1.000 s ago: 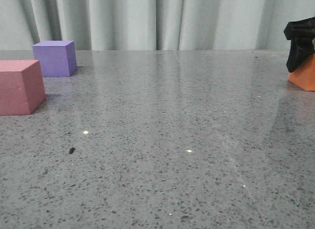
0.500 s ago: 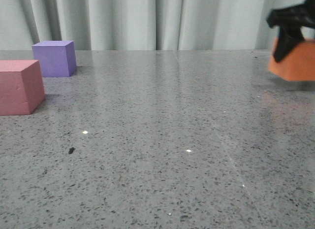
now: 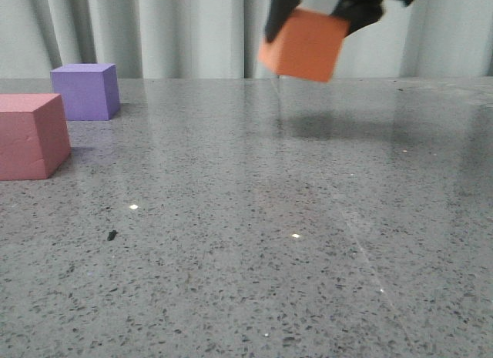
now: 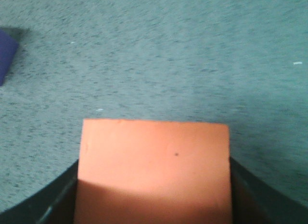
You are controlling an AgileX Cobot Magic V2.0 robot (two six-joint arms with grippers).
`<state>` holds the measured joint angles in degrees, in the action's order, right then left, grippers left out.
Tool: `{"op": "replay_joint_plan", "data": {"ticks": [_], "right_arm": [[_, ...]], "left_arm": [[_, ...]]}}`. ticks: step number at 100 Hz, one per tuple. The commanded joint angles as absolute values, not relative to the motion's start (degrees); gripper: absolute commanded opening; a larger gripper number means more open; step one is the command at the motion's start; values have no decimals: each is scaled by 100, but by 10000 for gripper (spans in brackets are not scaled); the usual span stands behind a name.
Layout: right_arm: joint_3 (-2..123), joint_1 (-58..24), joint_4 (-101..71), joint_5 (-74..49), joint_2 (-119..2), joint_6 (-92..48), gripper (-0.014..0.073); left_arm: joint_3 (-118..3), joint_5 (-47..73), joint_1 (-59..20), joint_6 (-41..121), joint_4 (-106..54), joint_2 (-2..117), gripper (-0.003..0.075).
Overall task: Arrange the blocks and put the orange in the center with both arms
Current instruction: 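Lift the orange cube and carry it toward the table center, then lower the orange cube to the table, open right gripper, withdraw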
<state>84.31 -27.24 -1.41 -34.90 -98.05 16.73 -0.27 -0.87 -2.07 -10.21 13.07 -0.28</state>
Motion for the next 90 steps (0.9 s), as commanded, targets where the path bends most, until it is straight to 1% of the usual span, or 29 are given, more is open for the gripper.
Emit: {"op": "replay_joint_plan", "data": {"ticks": [1, 32, 54, 69, 76, 90], "right_arm": [[8846, -2921, -139, -3253, -9845, 1853, 394], [9749, -3361, 237, -3659, -10715, 2673, 394], [9839, -3587, 780, -3657, -10964, 3339, 394], [9839, -3600, 822, -3634, -11028, 3421, 399], [9839, -3619, 822, -3611, -11026, 3421, 444], [9839, -3645, 778, -3465, -11026, 3415, 618]], "left_arm": [[287, -530, -252, -1041, 1294, -213, -10], [287, -530, -252, -1041, 1294, -213, -10], [287, -530, -252, -1041, 1294, -213, -10], [287, -530, -252, -1041, 1294, -213, -10], [287, -530, -252, -1041, 1294, -213, -10], [287, -530, -252, -1041, 1294, -213, -10]]}}
